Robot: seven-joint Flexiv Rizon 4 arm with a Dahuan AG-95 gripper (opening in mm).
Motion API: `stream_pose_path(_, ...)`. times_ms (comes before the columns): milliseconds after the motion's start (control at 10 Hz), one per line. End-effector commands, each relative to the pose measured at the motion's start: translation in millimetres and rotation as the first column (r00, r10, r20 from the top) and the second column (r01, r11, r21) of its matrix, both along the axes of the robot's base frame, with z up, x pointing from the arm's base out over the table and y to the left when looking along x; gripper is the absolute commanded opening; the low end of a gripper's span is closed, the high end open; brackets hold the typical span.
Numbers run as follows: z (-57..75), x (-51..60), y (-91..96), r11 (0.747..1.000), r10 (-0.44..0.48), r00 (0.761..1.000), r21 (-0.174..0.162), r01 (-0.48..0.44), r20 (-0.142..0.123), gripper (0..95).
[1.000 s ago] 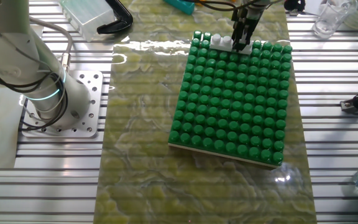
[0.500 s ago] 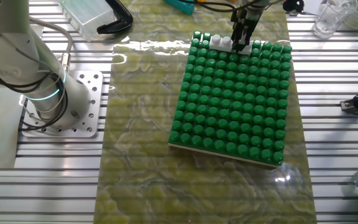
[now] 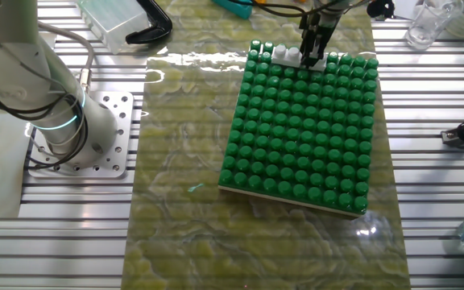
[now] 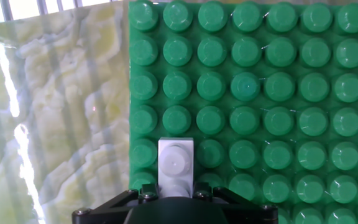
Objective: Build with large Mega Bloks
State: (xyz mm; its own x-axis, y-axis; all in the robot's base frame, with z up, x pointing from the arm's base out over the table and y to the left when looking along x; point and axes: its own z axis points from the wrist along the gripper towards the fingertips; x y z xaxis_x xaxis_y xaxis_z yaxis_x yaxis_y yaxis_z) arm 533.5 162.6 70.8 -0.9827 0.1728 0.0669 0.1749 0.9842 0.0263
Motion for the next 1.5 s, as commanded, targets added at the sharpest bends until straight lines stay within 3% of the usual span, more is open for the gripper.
stream_pose_path(100, -6.1, 0.1, -0.4, 1.0, 0.0, 1.0, 0.005, 0.0, -0.001, 0.0)
stream_pose_path(400, 2.5, 0.6, 1.3, 1.0, 0.018, 1.0, -0.005, -0.018, 0.003, 0.0)
stream_pose_path(500, 6.7, 0.6, 0.0, 0.999, 0.035, 0.999, -0.013, -0.035, 0.002, 19.0)
stream_pose_path(1500, 7.2, -0.1, -1.5, 1.0, 0.025, 1.0, -0.001, -0.025, 0.002, 19.0)
